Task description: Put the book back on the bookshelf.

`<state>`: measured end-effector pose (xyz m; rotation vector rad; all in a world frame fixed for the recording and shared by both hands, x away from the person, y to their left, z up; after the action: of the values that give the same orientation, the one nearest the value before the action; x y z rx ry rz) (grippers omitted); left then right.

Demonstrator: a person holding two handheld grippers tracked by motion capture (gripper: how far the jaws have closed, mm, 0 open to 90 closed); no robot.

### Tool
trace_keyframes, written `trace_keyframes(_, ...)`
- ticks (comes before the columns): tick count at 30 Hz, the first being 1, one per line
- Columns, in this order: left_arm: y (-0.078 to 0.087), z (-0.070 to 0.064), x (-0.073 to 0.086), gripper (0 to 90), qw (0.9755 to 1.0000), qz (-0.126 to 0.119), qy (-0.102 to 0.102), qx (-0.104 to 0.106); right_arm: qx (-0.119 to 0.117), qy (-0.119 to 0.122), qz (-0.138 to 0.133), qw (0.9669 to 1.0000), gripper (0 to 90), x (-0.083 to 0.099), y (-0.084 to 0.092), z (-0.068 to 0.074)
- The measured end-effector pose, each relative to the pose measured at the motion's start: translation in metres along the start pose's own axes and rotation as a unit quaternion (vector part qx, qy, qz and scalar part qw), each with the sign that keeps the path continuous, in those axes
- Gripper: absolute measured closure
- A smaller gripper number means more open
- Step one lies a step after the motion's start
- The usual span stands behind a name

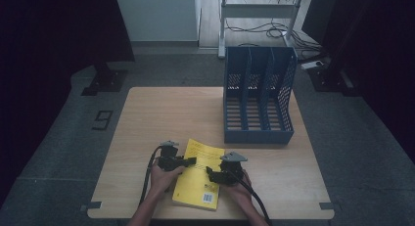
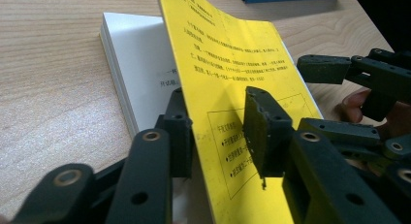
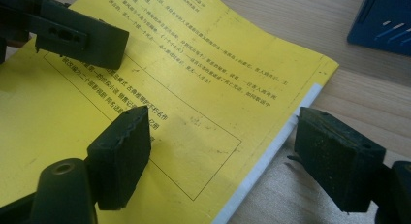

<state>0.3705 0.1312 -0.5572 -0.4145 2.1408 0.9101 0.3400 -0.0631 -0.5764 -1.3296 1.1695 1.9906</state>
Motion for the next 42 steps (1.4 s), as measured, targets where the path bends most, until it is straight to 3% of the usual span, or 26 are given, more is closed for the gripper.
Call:
trace_keyframes(6,0.003,-0.004,-0.003,74.9,0.9999,-0.013,0.001,0.007,0.000,-0.001,0.000,1.0000,20.3,0.000,0.000,0.000)
trace_keyframes(17,0.000,-0.006,0.000,69.2,0.9998,-0.005,0.008,0.015,-0.001,-0.003,-0.001,1.0000,20.3,0.000,0.000,0.000)
trace_keyframes(28,0.005,-0.010,-0.004,82.9,0.9993,-0.025,0.004,0.027,-0.005,-0.003,-0.002,1.0000,20.3,0.000,0.000,-0.001)
trace_keyframes(42,0.008,-0.016,-0.006,85.9,0.9985,-0.039,0.006,0.038,-0.011,-0.009,-0.004,0.9999,20.1,-0.001,0.001,-0.002)
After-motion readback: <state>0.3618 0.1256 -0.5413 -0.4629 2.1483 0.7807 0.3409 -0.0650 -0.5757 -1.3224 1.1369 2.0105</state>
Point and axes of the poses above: each handheld gripper's, and its own axes: y roughly backward along the jaws, x roughly out of its underside, z roughly to its left, the point moved 4 cm from there along -y, roughly forward along the jaws, and after that the axes turned 14 degrees about -z, right-handed, at the moved point
